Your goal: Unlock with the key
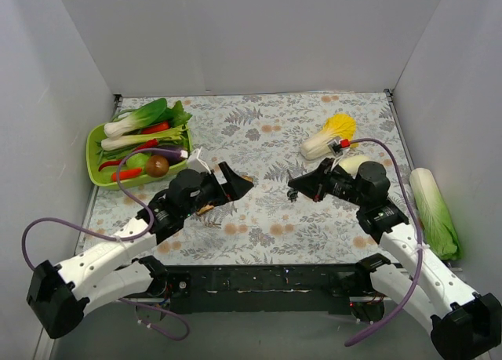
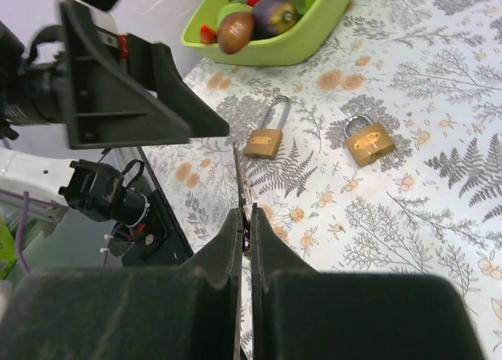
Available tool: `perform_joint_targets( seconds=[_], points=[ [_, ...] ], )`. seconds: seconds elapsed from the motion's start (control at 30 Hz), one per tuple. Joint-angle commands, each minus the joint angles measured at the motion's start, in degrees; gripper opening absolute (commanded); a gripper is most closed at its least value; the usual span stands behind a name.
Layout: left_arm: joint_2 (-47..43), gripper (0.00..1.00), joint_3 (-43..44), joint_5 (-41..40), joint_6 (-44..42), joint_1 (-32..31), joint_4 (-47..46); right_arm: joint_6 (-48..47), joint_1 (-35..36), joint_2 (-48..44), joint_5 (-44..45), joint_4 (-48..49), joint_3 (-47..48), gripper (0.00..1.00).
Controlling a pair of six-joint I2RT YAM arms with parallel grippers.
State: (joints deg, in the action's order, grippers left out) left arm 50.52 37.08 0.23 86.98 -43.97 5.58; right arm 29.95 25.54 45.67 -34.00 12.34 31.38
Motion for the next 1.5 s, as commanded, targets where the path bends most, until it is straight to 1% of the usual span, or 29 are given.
perform_joint_targets(
  seconds=[0.0, 0.07, 0.1, 0.2, 0.33, 0.4, 0.43, 0.57, 0.77, 0.87, 0.9, 1.03, 1.27, 1.47],
  points=[
    [8.1, 0.96, -1.2, -11.6, 10.7, 0.1, 0.7, -3.1, -0.2, -2.4, 6.0, -7.1, 1.6, 0.01],
    [11.7, 0.96, -0.5, -12.5, 11.3, 0.1, -0.2, -3.2, -0.2, -3.7, 6.4, -7.9, 1.3, 0.01],
    [15.1, 0.96, -0.1, -12.4, 11.5, 0.3, -1.0, -3.2, -0.2, -4.5, 6.5, -8.3, 1.1, 0.01],
    [20.1, 0.96, 1.1, -11.5, 11.5, 1.2, -3.9, -2.9, -0.2, -5.9, 6.4, -9.1, 0.3, 0.01],
    [30.3, 0.95, 5.0, -9.7, 9.5, 2.3, -5.0, -2.3, -0.2, -7.6, 6.8, -10.1, -0.5, 0.01],
    [32.3, 0.95, 5.8, -8.9, 9.1, 2.6, -5.3, -2.3, -0.2, -8.3, 6.8, -10.6, -0.7, 0.01],
    [33.2, 0.95, 6.2, -8.7, 8.6, 2.7, -7.5, -2.3, -0.2, -8.7, 7.0, -10.7, -0.8, 0.01],
    [38.6, 0.98, 7.9, -7.4, 7.6, 4.0, -9.0, -1.9, -0.2, -8.8, 6.9, -10.1, -1.4, 0.01],
    [43.0, 0.98, 8.8, -4.9, 6.1, 7.6, -11.9, -1.4, -0.2, -8.7, 5.7, -9.5, -1.5, 0.01],
    [45.9, 0.98, 11.0, -5.0, 3.2, 8.9, -11.5, -1.3, -0.3, -8.5, 5.4, -9.4, -1.5, 0.01],
    [46.9, 0.98, 12.5, -4.9, 1.2, 9.0, -11.2, -1.2, -0.3, -8.3, 5.3, -9.3, -1.4, 0.01],
    [51.6, 0.98, 17.0, -3.2, -2.2, 9.2, -9.7, -1.1, -0.2, -8.0, 5.0, -9.2, -1.4, 0.01],
    [54.1, 0.97, 21.1, -2.1, -5.8, 9.2, -10.2, -1.1, -0.2, -7.6, 4.8, -9.3, -1.6, 0.01],
    [54.2, 0.97, 23.6, -5.8, -10.9, 9.2, -4.9, -1.1, -0.2, -7.4, 4.7, -9.3, -1.8, 0.01]
  ],
)
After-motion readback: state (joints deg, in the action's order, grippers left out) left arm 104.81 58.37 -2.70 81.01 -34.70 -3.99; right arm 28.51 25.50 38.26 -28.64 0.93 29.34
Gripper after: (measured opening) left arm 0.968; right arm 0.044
